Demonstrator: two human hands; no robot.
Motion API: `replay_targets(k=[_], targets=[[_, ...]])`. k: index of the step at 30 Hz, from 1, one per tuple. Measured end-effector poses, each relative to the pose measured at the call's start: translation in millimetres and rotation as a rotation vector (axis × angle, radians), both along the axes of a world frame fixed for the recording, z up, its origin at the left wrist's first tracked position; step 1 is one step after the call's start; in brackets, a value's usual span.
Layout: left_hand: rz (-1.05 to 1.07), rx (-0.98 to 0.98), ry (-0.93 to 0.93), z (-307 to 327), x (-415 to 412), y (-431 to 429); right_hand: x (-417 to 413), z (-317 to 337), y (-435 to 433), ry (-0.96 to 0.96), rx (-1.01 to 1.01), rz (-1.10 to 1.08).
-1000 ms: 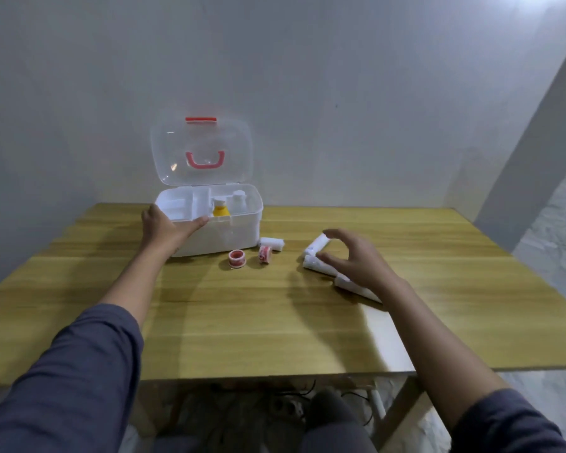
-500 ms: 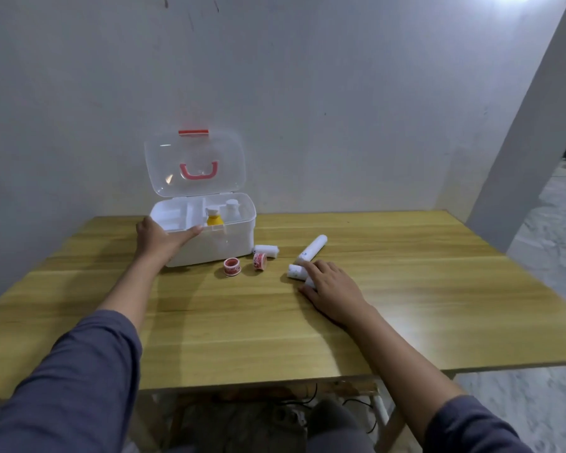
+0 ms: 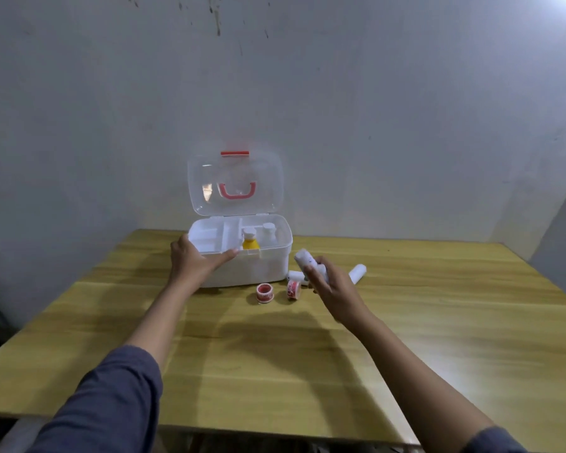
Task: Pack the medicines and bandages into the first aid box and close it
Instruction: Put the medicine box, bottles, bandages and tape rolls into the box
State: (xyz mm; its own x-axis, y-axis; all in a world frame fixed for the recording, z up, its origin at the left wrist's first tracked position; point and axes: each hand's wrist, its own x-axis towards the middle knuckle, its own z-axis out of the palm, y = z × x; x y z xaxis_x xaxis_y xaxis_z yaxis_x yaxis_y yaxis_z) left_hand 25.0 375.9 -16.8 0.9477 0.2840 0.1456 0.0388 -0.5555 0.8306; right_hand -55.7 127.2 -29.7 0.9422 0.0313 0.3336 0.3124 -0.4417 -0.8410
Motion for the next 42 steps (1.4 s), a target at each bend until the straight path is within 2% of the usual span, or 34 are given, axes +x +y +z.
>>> replay_targets(k=[5, 12, 15, 24, 32, 38, 42], targets=[[-0.026, -0.016, 0.003, 3, 2, 6, 46, 37, 17, -0.141, 0.302, -0.056], [-0.046, -0.059, -0.121, -12, 9, 12, 116, 68, 34, -0.217, 0.613, -0.142], [-0.055, -0.061, -0.151, -14, 9, 12, 135, 70, 45, -0.26, 0.7, -0.089], [-0.04, -0.092, -0.172, -22, 15, 10, 167, 41, 50, -0.16, 0.648, -0.048], [-0.03, -0.059, -0.204, -23, 18, 9, 167, 28, 41, -0.099, 0.402, 0.031], [-0.033, -0.056, -0.199, -21, 16, 8, 156, 23, 28, -0.155, 0.229, 0.082], [-0.034, -0.056, -0.196, -20, 15, 8, 152, 26, 26, -0.118, 0.12, 0.118]])
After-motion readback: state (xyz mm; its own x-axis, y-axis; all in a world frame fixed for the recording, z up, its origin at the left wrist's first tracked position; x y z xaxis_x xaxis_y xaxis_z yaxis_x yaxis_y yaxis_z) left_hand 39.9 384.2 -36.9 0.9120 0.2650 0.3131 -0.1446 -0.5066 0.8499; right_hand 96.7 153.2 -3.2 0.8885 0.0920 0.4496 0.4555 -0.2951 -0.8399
